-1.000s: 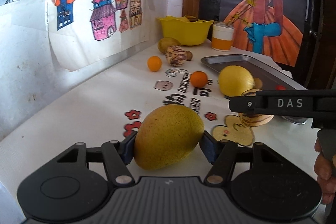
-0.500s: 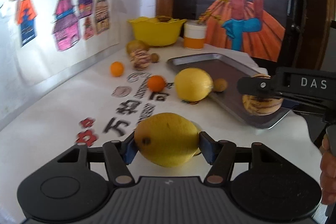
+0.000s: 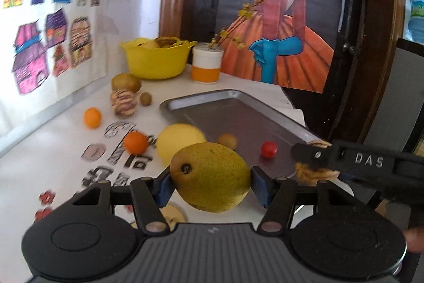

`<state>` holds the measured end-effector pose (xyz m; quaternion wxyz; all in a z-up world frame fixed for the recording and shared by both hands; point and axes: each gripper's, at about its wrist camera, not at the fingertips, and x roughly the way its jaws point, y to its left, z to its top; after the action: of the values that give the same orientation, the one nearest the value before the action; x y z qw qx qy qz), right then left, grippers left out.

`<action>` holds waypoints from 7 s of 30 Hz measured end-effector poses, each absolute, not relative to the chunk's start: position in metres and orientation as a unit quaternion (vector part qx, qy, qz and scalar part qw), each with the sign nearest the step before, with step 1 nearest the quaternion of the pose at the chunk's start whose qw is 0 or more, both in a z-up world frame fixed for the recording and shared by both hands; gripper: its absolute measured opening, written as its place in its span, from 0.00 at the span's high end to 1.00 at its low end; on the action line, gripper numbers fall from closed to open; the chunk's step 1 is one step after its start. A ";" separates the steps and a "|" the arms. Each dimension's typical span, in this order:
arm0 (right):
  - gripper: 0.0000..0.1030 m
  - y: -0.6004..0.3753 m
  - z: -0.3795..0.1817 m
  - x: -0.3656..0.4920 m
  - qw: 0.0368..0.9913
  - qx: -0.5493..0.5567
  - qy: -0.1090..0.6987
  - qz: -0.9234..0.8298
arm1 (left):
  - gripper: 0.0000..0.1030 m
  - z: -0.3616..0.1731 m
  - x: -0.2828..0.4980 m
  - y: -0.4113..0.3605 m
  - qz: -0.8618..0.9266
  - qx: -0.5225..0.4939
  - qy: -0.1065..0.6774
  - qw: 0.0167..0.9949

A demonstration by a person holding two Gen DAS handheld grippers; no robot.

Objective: Organize fruits
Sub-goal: 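Carry the pear into the tray and open the left tool while the right tool releases the pepino there, then grasp the mandarin orange with the left tool while the right tool grasps the lemon, then lower the orange into the tray and open the left tool while the right tool releases the lemon there, then lift both open tools out of the tray toward the remaining fruits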

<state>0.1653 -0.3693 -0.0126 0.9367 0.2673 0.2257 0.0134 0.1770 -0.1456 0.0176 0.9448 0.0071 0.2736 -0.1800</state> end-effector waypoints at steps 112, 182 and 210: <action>0.08 -0.211 0.007 0.258 0.921 -0.227 0.251 0.193 | 0.01 0.016 0.282 -0.024 -0.126 -0.051 0.366 0.921; 0.45 -0.305 -0.002 0.277 0.975 -0.093 0.198 0.040 | 0.66 0.006 0.340 -0.162 -0.208 -0.006 0.347 0.915; 0.01 -0.285 0.028 0.215 0.985 -0.100 0.139 0.020 | 0.01 0.035 0.310 -0.115 -0.165 -0.077 0.300 0.936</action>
<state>0.2153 -0.2852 0.0283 0.9850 -0.0995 0.1395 0.0203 0.3098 -0.1149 0.0352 0.9362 -0.0768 0.3003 -0.1654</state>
